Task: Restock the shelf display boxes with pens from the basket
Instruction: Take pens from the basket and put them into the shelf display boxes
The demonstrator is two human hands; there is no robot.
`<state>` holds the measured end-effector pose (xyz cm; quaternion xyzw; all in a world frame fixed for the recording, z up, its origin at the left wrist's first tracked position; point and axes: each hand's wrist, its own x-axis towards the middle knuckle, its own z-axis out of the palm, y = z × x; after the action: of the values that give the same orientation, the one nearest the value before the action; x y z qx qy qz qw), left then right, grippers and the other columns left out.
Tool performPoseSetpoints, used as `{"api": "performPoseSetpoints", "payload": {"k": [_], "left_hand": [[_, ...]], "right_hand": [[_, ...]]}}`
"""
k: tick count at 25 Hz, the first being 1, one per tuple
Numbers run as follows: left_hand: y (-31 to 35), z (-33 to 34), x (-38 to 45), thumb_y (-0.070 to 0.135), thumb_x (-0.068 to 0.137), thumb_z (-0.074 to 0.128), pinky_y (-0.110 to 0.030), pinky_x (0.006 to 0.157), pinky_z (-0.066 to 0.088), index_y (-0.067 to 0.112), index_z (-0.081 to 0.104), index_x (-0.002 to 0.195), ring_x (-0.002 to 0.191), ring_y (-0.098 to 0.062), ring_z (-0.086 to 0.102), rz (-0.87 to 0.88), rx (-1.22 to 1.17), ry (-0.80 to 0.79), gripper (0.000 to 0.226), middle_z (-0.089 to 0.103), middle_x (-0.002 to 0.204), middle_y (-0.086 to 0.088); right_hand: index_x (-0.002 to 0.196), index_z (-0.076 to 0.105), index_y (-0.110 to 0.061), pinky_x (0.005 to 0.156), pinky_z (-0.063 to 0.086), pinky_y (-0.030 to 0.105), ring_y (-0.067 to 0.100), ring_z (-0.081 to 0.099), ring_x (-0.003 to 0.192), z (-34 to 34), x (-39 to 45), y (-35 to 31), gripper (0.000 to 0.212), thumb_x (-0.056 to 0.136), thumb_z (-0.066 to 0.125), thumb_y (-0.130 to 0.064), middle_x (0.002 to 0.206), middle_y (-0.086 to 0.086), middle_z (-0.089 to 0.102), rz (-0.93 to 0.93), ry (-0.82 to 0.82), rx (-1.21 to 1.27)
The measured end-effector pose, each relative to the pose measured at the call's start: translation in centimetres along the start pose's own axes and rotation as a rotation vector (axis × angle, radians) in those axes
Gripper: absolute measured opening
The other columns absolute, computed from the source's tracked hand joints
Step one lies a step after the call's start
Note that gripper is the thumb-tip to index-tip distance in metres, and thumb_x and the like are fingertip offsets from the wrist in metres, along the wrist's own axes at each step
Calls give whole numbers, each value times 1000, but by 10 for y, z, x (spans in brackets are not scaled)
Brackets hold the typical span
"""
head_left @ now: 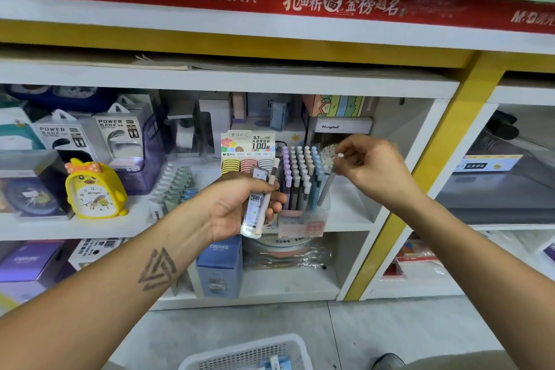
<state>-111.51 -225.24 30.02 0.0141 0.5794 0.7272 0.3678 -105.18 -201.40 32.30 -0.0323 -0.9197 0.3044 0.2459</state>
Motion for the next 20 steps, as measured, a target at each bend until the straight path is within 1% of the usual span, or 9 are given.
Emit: {"api": "performPoseSetpoints", "payload": {"k": [3, 7, 10, 13, 15, 18, 20], "left_hand": [[0, 1, 0, -1, 93, 56, -25, 50, 55, 2, 65, 98, 57, -22, 67, 0, 1, 0, 10, 73, 80, -19], [0, 2, 0, -2, 93, 57, -26, 52, 56, 0, 65, 104, 61, -23, 69, 8, 15, -1, 13, 73, 84, -19], [-1, 2, 0, -3, 93, 58, -28, 54, 58, -2, 65, 107, 65, -24, 72, 14, 27, -8, 16, 74, 86, -20], [-1, 1, 1, -3, 93, 58, -28, 54, 58, -2, 65, 105, 65, -23, 72, 11, 20, -2, 15, 74, 85, -19], [-1, 0, 1, -3, 93, 57, -28, 54, 58, -1, 65, 104, 64, -23, 72, 4, 18, 6, 14, 74, 83, -19], [-1, -2, 1, -3, 93, 57, -28, 53, 58, 0, 65, 102, 63, -24, 72, 11, 16, 13, 12, 74, 83, -20], [-1, -3, 2, -4, 92, 57, -28, 53, 58, 0, 65, 101, 63, -24, 72, 12, 15, 11, 12, 74, 83, -20]], "right_hand": [[91, 68, -22, 77, 59, 41, 16, 71, 79, 6, -1, 0, 9, 87, 73, -15, 82, -1, 72, -10, -94, 11], [97, 69, -19, 79, 60, 36, 7, 72, 76, 11, -2, 0, 10, 90, 71, -13, 83, 0, 73, -29, -105, 32], [96, 69, -19, 80, 59, 38, 13, 71, 81, 13, -3, -2, 9, 89, 71, -13, 84, 0, 73, -58, -127, -2], [95, 70, -19, 78, 57, 38, 12, 69, 80, 11, -4, -10, 7, 89, 71, -16, 82, -3, 71, -101, -157, -28], [94, 71, -16, 77, 58, 38, 13, 69, 78, 6, -5, -17, 6, 89, 71, -14, 81, -3, 71, -140, -119, 24], [95, 72, -9, 74, 60, 42, 22, 71, 75, -3, -2, -30, 8, 88, 70, -5, 80, 7, 72, -143, -3, 287], [97, 70, -6, 73, 60, 43, 23, 72, 74, -1, 0, -34, 9, 88, 69, -2, 80, 10, 72, -148, 55, 396]]}}
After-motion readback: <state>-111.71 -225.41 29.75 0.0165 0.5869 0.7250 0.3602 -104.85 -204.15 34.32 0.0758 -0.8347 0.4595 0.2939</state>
